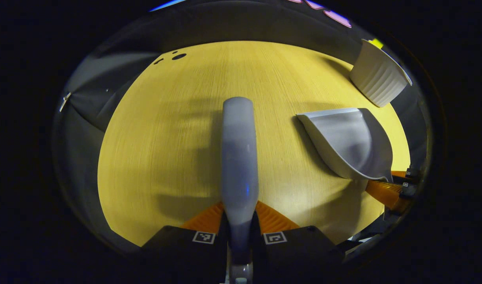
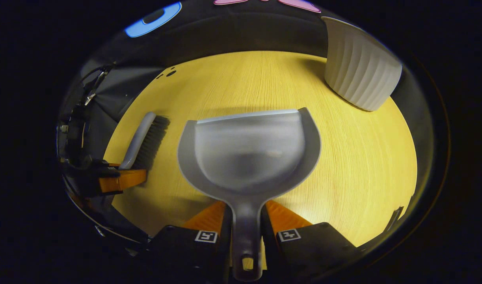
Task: Pick up the small broom and dustpan from the desktop, sweep the trash into the dustpan with the broom, and then empty the trash into the garbage bin.
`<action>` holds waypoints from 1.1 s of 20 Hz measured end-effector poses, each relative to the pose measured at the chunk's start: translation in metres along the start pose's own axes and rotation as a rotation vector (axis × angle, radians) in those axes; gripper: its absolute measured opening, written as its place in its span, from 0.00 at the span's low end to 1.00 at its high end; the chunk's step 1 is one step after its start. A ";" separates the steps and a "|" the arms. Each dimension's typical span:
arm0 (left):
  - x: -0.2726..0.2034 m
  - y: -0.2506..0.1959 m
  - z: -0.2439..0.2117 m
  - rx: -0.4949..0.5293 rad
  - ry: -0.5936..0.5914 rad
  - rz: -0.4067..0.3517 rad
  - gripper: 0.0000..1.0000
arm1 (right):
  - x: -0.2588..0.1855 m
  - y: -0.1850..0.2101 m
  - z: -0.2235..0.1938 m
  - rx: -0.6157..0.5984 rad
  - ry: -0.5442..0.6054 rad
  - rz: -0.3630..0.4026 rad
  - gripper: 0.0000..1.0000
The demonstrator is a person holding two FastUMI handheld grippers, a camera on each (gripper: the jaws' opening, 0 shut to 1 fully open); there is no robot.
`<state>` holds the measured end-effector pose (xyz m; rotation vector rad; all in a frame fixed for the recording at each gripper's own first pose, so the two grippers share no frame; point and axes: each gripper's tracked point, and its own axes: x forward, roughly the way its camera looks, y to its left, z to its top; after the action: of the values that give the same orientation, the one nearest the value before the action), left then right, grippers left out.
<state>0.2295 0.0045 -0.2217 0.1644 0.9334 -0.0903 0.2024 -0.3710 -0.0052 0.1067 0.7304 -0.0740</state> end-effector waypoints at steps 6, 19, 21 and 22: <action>-0.024 -0.005 0.013 0.037 -0.076 -0.006 0.83 | -0.019 0.005 0.018 0.013 -0.055 0.027 0.89; -0.232 -0.019 0.068 -0.014 -0.738 0.042 0.96 | -0.185 0.026 0.114 -0.117 -0.600 -0.025 0.99; -0.265 -0.016 0.060 -0.026 -0.839 0.063 0.96 | -0.218 0.041 0.117 -0.179 -0.694 -0.021 0.99; -0.283 -0.013 0.056 -0.030 -0.886 0.081 0.96 | -0.230 0.052 0.114 -0.203 -0.735 -0.010 0.99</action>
<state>0.1041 -0.0161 0.0374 0.1151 0.0440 -0.0637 0.1122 -0.3265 0.2366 -0.1170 0.0018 -0.0431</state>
